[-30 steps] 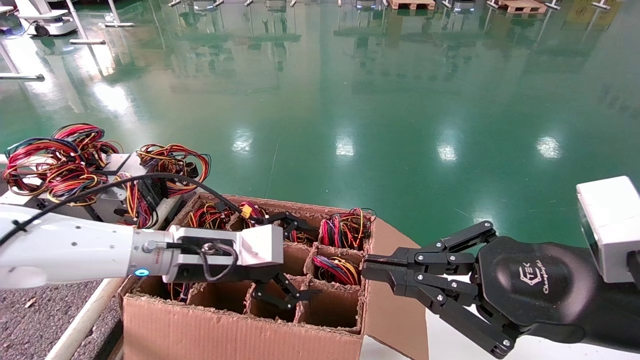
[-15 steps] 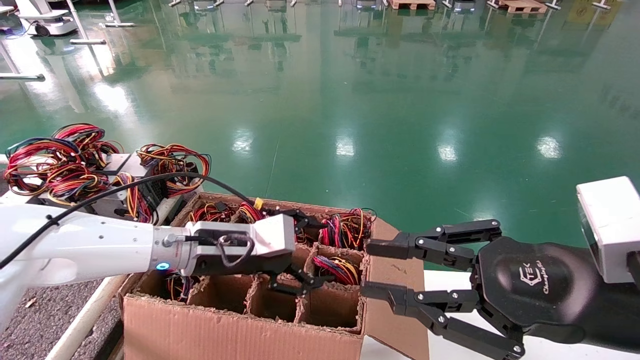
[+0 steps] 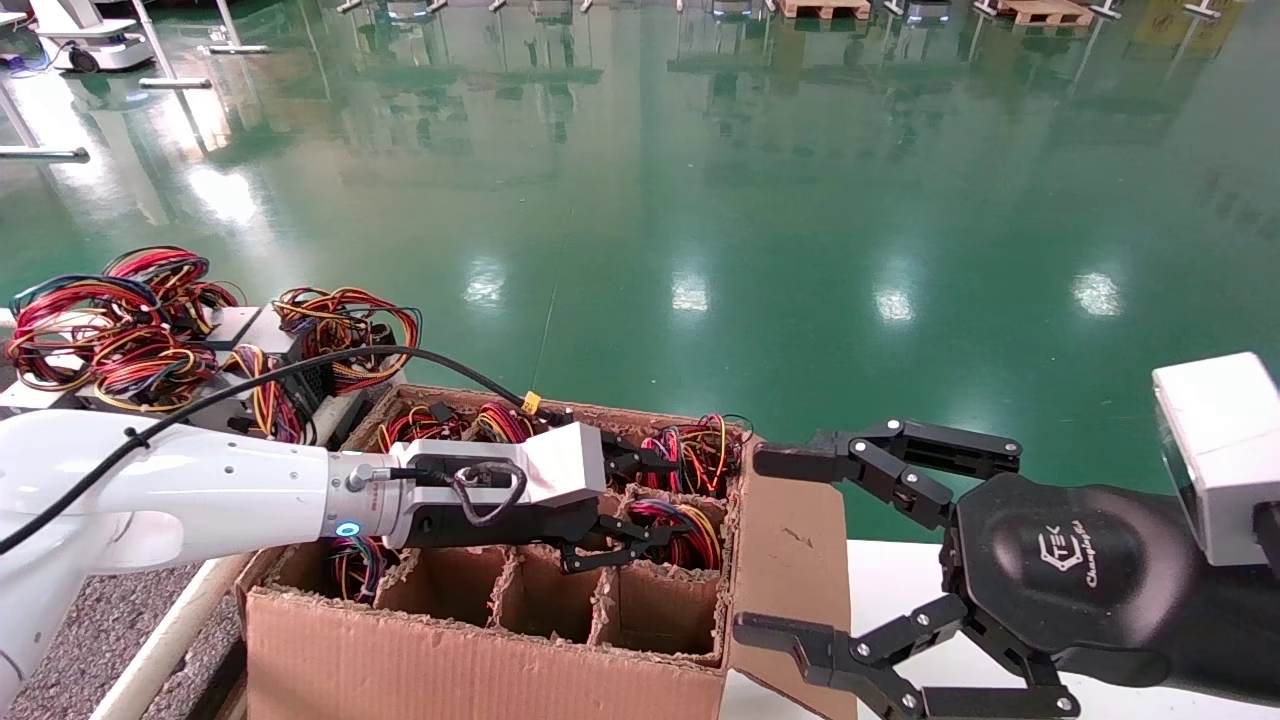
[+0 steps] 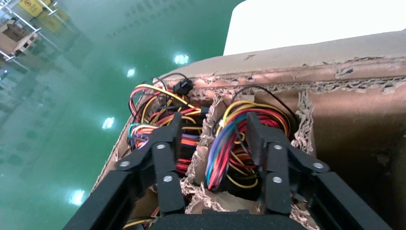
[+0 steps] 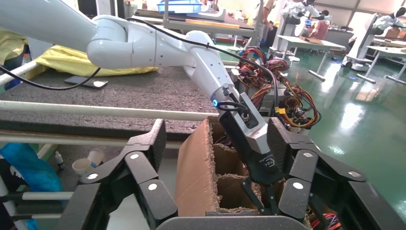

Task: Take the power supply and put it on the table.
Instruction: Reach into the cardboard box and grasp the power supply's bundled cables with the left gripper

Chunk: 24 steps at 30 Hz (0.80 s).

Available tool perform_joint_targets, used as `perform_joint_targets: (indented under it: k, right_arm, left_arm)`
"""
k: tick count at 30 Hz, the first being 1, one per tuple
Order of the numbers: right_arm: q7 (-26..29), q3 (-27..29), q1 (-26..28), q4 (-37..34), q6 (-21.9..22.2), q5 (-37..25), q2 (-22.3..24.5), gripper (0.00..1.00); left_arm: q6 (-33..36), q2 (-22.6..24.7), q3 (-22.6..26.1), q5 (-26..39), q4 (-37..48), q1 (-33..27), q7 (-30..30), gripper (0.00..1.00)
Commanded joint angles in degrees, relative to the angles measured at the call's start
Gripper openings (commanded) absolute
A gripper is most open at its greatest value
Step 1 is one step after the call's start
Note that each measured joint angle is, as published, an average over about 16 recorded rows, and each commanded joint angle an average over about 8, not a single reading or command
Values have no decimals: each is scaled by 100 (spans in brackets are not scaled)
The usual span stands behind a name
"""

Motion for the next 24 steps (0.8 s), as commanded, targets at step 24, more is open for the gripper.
perform_joint_targets:
  k: [24]
  right_arm:
    - [0,-1,0,0,0,1,0,100]
  left_arm:
    - [223,63,-24,-78,759,-29,514,0]
